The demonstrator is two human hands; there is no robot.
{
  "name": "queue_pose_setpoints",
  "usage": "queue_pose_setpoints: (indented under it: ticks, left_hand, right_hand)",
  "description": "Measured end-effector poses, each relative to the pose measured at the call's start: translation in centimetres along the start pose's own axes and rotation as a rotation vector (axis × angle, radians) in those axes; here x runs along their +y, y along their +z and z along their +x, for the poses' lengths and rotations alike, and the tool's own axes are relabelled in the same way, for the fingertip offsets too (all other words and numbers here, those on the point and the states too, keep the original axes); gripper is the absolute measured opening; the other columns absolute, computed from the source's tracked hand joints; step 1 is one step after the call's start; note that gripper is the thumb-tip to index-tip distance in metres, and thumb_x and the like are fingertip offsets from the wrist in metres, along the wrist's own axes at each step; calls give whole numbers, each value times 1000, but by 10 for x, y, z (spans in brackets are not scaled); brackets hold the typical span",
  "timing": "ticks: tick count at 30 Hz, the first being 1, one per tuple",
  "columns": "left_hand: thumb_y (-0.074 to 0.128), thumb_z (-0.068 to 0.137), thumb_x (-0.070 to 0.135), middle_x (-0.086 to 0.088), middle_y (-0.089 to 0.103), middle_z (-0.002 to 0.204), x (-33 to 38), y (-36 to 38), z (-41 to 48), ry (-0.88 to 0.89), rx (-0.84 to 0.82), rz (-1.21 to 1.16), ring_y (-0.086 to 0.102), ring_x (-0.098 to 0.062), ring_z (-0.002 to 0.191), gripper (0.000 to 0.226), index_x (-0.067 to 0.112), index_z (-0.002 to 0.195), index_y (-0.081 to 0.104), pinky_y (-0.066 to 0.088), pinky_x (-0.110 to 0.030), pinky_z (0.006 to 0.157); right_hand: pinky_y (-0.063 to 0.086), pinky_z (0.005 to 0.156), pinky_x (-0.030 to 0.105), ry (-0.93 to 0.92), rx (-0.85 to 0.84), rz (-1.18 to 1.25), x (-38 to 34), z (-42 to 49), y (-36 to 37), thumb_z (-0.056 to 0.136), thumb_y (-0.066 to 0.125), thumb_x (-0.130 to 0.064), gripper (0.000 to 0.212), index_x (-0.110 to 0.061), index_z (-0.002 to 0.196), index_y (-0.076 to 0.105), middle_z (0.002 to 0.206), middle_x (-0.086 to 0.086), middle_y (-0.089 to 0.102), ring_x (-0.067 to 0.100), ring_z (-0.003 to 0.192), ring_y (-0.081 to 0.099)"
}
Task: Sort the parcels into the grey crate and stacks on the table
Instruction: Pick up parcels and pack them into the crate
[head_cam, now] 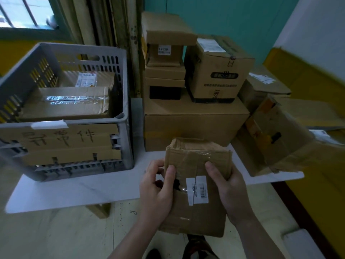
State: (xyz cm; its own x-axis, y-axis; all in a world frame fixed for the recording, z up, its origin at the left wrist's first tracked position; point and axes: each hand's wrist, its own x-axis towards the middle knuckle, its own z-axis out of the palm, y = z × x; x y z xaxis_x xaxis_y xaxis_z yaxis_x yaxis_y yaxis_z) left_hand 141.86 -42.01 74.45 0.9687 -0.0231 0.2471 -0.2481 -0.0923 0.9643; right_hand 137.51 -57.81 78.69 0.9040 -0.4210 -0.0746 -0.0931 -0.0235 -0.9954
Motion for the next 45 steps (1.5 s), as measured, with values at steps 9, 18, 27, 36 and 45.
queue_pose_setpoints:
  ticks: [9,18,27,36,45]
  left_hand:
    - [55,99,41,8,66,84,6,-5,4,-60,68,36,63,-6,81,14,34,89,61,45,-13,59]
    - [61,91,47,3,70,99,21,-8,38,-341,41,-135,66,-10,91,25,26,102,67,53,-28,74]
    - [76,59,76,34,49,131,2,-19,16,-225,-396,-226,54,5,119,95,53,142,37,53,-22,91]
    - [70,84,42,22,61,123,-20,8,16,-298,-329,-49,59,-2,117,58,38,137,46,52,-11,83]
    - [56,69,81,14,57,120,4,20,34,-210,-172,96,59,-9,112,70,39,125,47,55,-44,94]
  right_hand:
    - [57,73,20,11,-119,-56,2,-7,-5,67,78,-57,60,-31,117,60,105,-16,72,5,96,69]
    - [56,80,22,-9,-301,-77,-6,-16,-14,64,71,-52,65,-33,126,58,113,-10,72,10,105,68]
    - [52,92,18,-91,-306,-202,4,2,-21,62,90,-41,101,-45,144,32,130,-33,55,-7,121,54]
    - [50,70,7,-20,-81,-297,32,19,-7,70,73,-46,46,-43,112,54,102,-24,66,-7,93,64]
    - [47,52,12,-128,98,-420,23,22,-1,70,60,-61,41,-28,95,60,70,-9,65,-2,63,62]
